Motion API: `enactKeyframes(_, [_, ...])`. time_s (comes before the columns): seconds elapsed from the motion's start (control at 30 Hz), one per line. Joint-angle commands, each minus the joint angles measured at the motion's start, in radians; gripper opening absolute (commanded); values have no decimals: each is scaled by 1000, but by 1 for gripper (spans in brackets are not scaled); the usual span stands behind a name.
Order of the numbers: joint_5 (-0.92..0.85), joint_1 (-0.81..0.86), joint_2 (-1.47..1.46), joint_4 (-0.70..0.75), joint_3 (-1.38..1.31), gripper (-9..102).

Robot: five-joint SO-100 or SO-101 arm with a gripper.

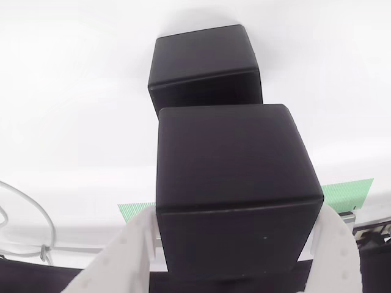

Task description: Stack 3 Blocks on the chosen place.

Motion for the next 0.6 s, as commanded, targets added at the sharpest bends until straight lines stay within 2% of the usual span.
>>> enactKeyframes(0.0, [-11, 15, -5, -43, 12, 18])
enactKeyframes(0.57, [-17, 28, -28, -121, 92, 19])
